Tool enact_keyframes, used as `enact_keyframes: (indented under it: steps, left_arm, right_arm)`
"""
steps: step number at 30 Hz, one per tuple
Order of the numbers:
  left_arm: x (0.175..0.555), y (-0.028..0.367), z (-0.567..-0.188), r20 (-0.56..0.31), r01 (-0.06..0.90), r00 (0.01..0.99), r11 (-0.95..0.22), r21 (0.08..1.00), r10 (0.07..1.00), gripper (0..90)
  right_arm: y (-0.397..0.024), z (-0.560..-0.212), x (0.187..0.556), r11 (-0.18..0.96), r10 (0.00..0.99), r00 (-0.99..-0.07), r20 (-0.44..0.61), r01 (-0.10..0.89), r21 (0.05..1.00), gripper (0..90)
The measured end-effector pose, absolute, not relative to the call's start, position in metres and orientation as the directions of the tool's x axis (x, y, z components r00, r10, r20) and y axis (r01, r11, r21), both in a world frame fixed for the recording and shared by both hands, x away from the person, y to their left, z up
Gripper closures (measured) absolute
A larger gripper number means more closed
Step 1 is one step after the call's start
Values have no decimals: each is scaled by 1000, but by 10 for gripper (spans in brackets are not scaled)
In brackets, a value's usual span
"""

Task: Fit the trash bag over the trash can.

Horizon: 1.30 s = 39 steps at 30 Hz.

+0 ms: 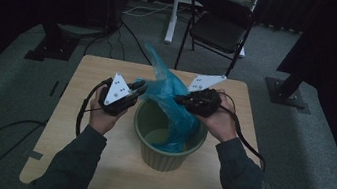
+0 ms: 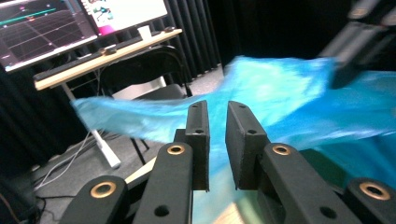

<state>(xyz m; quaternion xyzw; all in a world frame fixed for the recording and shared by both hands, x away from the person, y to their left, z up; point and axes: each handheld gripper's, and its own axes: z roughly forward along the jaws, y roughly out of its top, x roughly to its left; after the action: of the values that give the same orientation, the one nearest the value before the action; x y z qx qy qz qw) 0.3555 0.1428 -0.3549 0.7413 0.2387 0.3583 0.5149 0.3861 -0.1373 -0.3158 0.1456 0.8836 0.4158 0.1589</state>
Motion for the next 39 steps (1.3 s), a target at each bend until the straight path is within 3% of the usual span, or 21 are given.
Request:
enact_keyframes:
  steps: [15, 29, 36, 39]
  left_arm:
    - [363, 130, -359, 280, 20, 656, -387, 922, 701, 746]
    - [366, 119, -363, 287, 32, 690, -425, 905, 664, 735]
    - [376, 127, -372, 279, 96, 668, -452, 887, 690, 733]
    - [380, 129, -377, 264, 118, 666, -447, 886, 698, 733]
  right_arm:
    - [-143, -341, 363, 683, 297, -941, -163, 90, 725, 883]
    - [-143, -340, 365, 671, 299, -942, -149, 97, 735, 868]
    - [-143, -340, 362, 668, 270, -953, -135, 85, 739, 783]
    - [-144, -338, 362, 660, 251, -961, -119, 79, 747, 691]
